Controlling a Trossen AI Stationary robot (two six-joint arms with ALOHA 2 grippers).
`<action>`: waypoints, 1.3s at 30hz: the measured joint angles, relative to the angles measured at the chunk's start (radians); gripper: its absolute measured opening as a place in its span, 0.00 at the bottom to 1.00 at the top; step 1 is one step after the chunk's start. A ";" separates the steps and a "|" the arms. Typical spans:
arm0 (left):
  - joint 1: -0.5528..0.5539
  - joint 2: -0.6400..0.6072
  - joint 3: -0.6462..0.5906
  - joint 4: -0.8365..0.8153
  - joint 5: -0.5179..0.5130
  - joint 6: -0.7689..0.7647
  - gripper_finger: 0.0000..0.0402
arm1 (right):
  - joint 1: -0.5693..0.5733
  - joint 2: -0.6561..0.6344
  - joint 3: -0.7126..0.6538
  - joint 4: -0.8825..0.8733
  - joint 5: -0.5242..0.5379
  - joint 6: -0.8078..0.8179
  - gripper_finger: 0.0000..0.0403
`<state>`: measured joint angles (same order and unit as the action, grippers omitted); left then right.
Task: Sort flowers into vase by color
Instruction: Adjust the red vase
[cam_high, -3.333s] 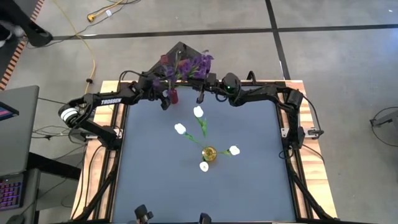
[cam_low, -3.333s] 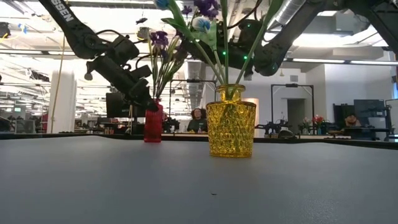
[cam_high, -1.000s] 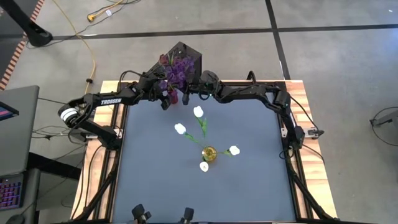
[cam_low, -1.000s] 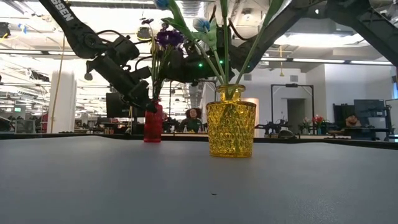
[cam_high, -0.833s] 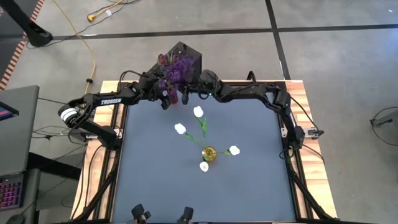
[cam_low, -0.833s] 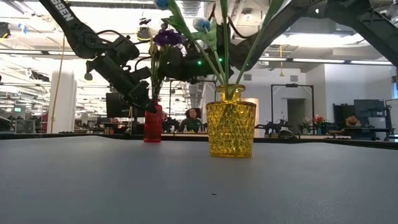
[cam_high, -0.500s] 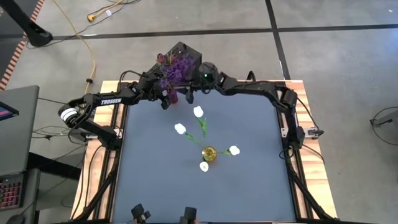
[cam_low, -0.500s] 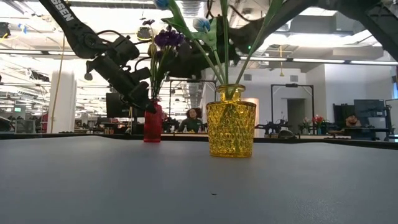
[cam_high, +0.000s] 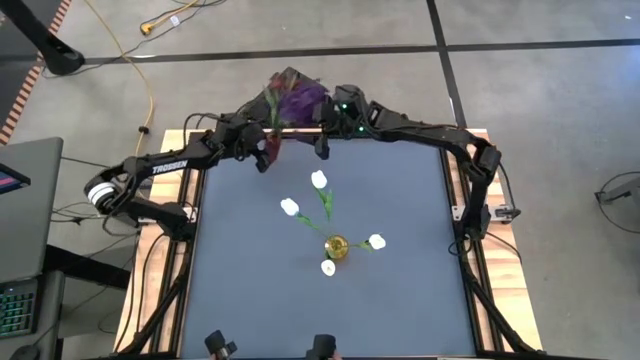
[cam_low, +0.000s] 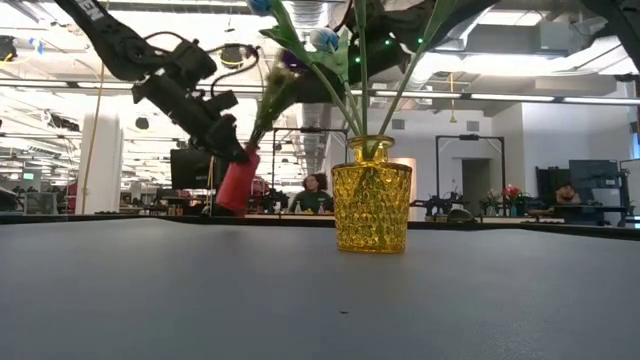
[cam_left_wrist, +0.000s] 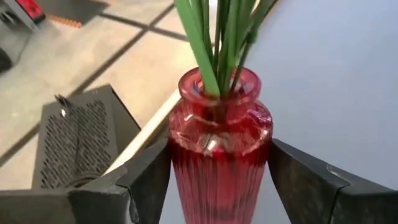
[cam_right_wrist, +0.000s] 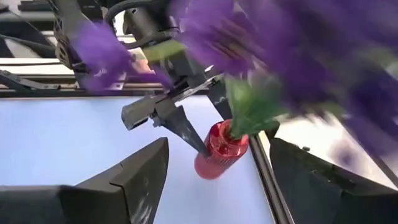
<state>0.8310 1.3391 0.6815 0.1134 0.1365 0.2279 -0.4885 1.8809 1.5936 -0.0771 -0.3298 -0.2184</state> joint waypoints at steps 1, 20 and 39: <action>0.000 -0.016 0.000 -0.004 0.000 0.000 0.61 | 0.000 -0.002 0.000 0.001 0.000 0.000 0.76; -0.092 0.111 -0.192 0.066 0.087 -0.004 0.26 | 0.079 -0.004 0.000 -0.224 0.007 0.035 0.76; -0.154 0.108 0.128 -0.467 0.011 -0.005 0.65 | 0.129 -0.055 -0.001 -0.257 0.018 0.116 0.76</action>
<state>0.6772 1.4468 0.8092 -0.3531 0.1474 0.2233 -0.3595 1.8255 1.5929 -0.3344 -0.3122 -0.1020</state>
